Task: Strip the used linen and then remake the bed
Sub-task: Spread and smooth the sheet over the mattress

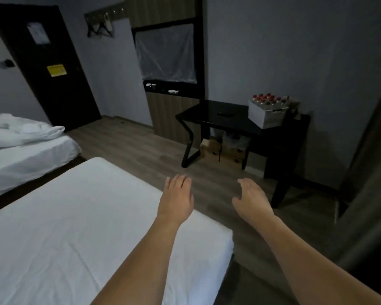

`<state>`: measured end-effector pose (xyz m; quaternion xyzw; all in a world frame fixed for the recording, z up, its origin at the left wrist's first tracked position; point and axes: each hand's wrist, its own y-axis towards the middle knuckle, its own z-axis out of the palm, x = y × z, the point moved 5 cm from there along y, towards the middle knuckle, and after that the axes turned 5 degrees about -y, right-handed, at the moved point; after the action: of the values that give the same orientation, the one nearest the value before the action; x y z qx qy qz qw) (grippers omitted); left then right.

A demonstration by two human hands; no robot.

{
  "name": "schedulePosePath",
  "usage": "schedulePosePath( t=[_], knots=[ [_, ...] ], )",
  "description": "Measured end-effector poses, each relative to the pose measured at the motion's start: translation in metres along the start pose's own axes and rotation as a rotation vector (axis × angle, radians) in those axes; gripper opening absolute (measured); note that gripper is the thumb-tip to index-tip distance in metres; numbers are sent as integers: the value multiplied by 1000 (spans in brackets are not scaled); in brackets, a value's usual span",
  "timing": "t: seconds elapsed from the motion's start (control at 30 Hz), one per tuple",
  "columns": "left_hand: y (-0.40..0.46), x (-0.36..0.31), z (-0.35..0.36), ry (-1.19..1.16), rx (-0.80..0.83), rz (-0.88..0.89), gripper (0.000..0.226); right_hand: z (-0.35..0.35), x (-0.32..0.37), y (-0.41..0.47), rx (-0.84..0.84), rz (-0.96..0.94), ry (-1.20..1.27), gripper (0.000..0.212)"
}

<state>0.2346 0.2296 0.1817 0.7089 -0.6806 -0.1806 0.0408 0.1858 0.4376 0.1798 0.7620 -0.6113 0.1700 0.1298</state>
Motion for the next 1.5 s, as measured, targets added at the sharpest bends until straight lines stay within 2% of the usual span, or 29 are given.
schedulePosePath(
  t=[0.2,0.4,0.5,0.6,0.73,0.8,0.87,1.0,1.13,1.23,1.37,1.43,1.5],
  knots=[
    [169,-60,72,-41,47,83,47,-43,-97,129,-25,93,-27,65],
    [347,-191,142,-195,97,215,46,-123,-221,241,-139,266,-53,63],
    [418,-233,176,-241,124,246,47,-142,-266,294,-156,316,-49,60],
    [494,-250,203,-190,138,289,47,-142,-304,365,-115,342,-25,61],
    [584,-225,218,-176,106,218,49,-135,-313,485,-54,270,17,63],
    [623,-191,217,-131,97,149,49,-134,-290,550,-6,187,-11,63],
    [657,-140,206,-167,8,4,44,-128,-249,618,42,55,-28,64],
    [694,-24,175,-87,-95,-224,44,-94,-127,728,147,-228,-22,64],
    [710,92,146,-17,-197,-437,41,-46,6,803,245,-498,3,66],
    [724,175,129,50,-234,-564,43,-16,94,848,305,-634,13,66],
    [740,274,117,43,-416,-781,46,24,188,904,390,-797,45,63],
    [749,310,123,88,-379,-818,55,44,223,933,424,-856,23,63],
    [768,347,123,179,-318,-808,51,62,259,967,434,-890,17,64]
  ],
)
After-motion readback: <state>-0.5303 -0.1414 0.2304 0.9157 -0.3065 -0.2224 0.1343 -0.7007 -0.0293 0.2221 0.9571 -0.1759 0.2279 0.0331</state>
